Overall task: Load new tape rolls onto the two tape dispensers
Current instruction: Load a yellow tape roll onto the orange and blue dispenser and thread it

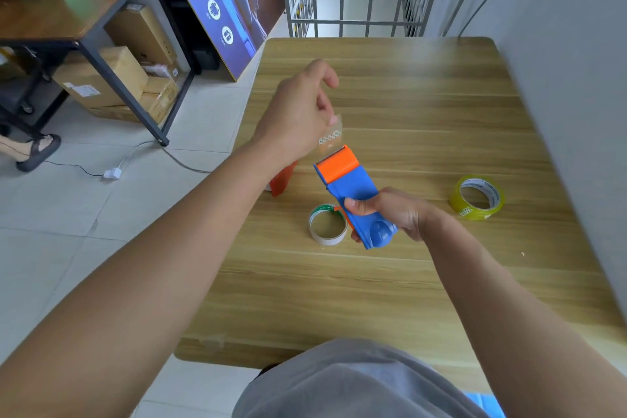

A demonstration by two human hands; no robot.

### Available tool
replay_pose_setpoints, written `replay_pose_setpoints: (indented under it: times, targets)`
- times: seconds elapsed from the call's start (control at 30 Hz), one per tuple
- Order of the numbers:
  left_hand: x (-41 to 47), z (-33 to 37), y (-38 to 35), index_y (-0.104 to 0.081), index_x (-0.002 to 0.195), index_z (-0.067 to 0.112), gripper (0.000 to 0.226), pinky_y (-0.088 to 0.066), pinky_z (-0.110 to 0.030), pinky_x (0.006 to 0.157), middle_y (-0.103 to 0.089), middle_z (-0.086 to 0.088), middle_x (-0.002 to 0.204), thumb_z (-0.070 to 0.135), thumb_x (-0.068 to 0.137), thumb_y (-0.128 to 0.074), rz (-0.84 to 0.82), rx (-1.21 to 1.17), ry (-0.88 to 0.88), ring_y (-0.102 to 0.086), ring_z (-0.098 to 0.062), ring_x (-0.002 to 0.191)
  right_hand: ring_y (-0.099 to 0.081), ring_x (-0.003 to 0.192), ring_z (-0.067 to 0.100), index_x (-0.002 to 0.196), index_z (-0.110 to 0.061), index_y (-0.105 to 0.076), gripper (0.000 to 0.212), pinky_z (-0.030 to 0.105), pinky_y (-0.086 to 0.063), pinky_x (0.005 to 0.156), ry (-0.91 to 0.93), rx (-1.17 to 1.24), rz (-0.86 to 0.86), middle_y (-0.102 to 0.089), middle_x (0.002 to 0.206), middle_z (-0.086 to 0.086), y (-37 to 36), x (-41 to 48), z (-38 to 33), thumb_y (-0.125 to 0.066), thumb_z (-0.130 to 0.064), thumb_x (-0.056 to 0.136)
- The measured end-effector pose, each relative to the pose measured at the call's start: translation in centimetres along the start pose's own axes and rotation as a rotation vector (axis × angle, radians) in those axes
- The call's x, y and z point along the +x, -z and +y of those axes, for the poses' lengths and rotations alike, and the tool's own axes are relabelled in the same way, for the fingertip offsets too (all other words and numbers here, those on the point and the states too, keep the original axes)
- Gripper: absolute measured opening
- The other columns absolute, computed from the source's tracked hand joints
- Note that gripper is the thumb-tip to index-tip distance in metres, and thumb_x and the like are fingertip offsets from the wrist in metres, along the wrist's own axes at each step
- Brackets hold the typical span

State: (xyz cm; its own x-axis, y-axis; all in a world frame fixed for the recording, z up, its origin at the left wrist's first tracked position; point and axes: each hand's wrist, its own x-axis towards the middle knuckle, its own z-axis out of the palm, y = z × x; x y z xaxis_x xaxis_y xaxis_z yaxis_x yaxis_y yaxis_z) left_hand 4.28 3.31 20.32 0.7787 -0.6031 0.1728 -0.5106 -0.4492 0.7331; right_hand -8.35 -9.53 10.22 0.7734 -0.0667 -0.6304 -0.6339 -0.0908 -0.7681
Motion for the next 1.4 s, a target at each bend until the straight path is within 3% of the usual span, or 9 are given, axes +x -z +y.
replay_pose_setpoints:
  times: [0.3,0.37,0.43,0.57,0.77,1.03,1.2,1.27,1.4]
  targets:
    - [-1.0,-0.9,-0.7,-0.05,0.106,0.019,0.035,-0.052,-0.031,0.062,-0.064,-0.001,0.071,0.0,0.077,-0.058,0.009,0.015,0.017,-0.058,-0.007,0.058,-0.066,0.103,0.04,0.114,-0.001,-0.062,0.06,0.053,-0.047,0.1,-0.08,0.077,0.1,-0.07,0.111,0.021,-0.7,0.6,-1.3,-0.079,-0.04,0.072]
    - [-1.0,-1.5,-0.4,-0.05,0.107,0.019,0.035,-0.053,-0.03,0.063,-0.063,-0.001,0.07,0.001,0.079,-0.058,0.032,0.002,0.012,-0.057,0.001,0.056,-0.07,0.094,0.037,0.114,-0.001,-0.062,0.059,0.05,-0.05,0.097,-0.088,0.078,0.086,-0.073,0.103,0.019,-0.5,0.7,-1.2,-0.079,-0.039,0.072]
    - [-1.0,-1.9,-0.1,-0.051,0.108,0.019,0.035,-0.054,-0.033,0.068,-0.062,0.0,0.069,0.001,0.079,-0.059,0.053,-0.02,0.013,-0.06,-0.006,0.063,-0.071,0.079,0.034,0.112,0.0,-0.062,0.058,0.046,-0.055,0.089,-0.091,0.093,0.063,-0.074,0.091,0.017,-0.3,0.7,-1.0,-0.079,-0.038,0.072]
    - [-1.4,-2.0,-0.2,-0.049,0.109,0.024,0.038,-0.049,-0.026,0.067,-0.064,0.004,0.071,0.005,0.079,-0.06,0.022,0.017,-0.046,-0.06,-0.01,0.069,-0.071,0.089,0.036,0.114,0.0,-0.062,0.061,0.05,-0.051,0.095,-0.08,0.116,0.084,-0.074,0.099,0.018,-0.6,0.9,-1.2,-0.08,-0.038,0.07]
    - [-2.3,-1.7,-1.1,-0.052,0.111,0.026,0.042,-0.046,-0.024,0.068,-0.062,0.009,0.071,0.006,0.075,-0.063,-0.094,-0.015,-0.103,-0.058,-0.013,0.072,-0.072,0.07,0.029,0.113,-0.002,-0.061,0.055,0.048,-0.054,0.091,-0.068,0.183,0.08,-0.075,0.077,0.012,-0.7,1.1,-1.6,-0.079,-0.034,0.072]
    - [-4.8,-2.9,-4.2,-0.046,0.124,0.023,0.045,-0.047,-0.028,0.085,-0.069,0.0,0.104,0.001,0.086,-0.05,-0.15,0.044,-0.11,-0.065,-0.018,0.096,-0.071,0.064,0.022,0.103,-0.004,-0.064,0.038,0.033,-0.057,0.063,0.013,0.303,0.083,-0.073,0.076,0.009,-0.8,0.7,-2.1,-0.075,-0.032,0.079]
    - [-6.1,-4.0,-5.5,-0.039,0.132,0.017,0.049,-0.042,-0.03,0.097,-0.062,-0.005,0.126,-0.002,0.088,-0.039,-0.15,0.101,-0.168,-0.056,-0.021,0.118,-0.066,0.079,0.023,0.103,-0.009,-0.064,0.017,0.032,-0.056,0.069,0.12,0.435,-0.068,-0.068,0.093,0.01,-0.3,0.0,-2.0,-0.058,-0.012,0.088]
    - [-6.2,-3.9,-5.7,-0.04,0.132,0.013,0.049,-0.036,-0.027,0.099,-0.06,-0.007,0.128,-0.003,0.085,-0.038,-0.132,0.104,-0.183,-0.052,-0.023,0.122,-0.065,0.085,0.025,0.108,-0.011,-0.062,0.023,0.034,-0.055,0.074,0.17,0.537,-0.14,-0.066,0.099,0.011,-0.1,-0.1,-2.1,-0.049,-0.017,0.09]
    - [-6.3,-3.3,-5.5,-0.049,0.123,0.006,0.049,-0.034,-0.036,0.103,-0.06,-0.013,0.125,0.005,0.075,-0.036,-0.089,0.185,-0.266,-0.051,-0.032,0.119,-0.067,0.099,0.024,0.119,-0.017,-0.063,0.05,0.038,-0.054,0.087,0.217,0.653,-0.123,-0.069,0.11,0.008,0.0,0.0,-2.5,-0.048,-0.054,0.089]
